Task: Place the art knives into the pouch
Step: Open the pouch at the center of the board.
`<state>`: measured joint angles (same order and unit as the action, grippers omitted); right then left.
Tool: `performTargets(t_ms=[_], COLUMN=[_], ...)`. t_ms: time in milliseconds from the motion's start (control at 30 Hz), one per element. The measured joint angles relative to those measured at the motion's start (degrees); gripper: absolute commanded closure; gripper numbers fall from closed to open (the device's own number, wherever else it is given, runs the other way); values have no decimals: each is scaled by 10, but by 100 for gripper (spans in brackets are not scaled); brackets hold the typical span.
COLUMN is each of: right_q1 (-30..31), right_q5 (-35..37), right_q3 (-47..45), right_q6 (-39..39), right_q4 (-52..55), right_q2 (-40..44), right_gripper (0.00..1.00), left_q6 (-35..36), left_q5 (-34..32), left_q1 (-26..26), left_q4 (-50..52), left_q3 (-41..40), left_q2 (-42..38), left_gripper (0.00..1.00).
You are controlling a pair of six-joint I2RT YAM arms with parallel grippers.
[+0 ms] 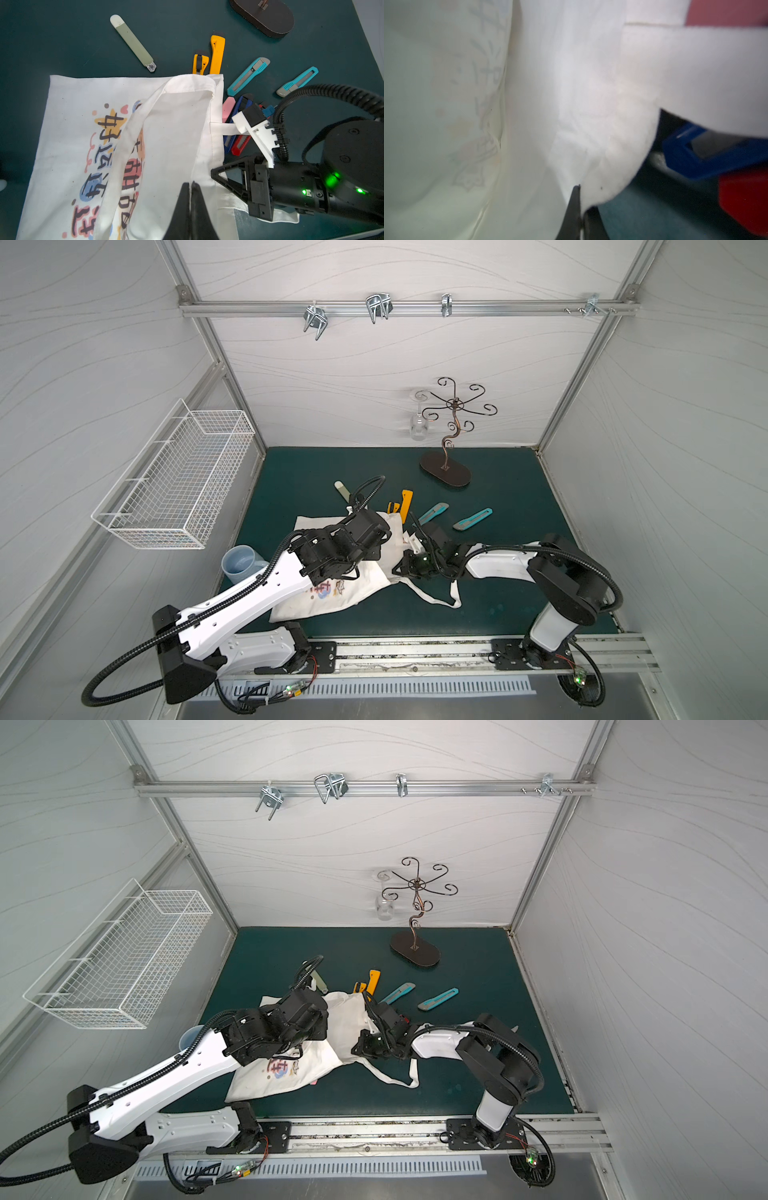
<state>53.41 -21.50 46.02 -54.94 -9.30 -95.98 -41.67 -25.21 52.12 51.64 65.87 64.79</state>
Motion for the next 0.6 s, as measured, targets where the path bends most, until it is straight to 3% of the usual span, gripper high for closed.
performTargets(t_ms=[367, 600], right_q1=[-25, -49], right_q5=[72, 90], right_q3=[228, 382], right_q6=[150, 229], right_q4=[244, 383], right_q2=[128, 162], right_gripper=[100, 100], left_q6=[60, 96], left_q5=[-51, -88], left_q1=[-45, -52], left_q4=[57, 71], left_q3=[141, 212], left_q2=[-46, -83], left_gripper=[100, 100])
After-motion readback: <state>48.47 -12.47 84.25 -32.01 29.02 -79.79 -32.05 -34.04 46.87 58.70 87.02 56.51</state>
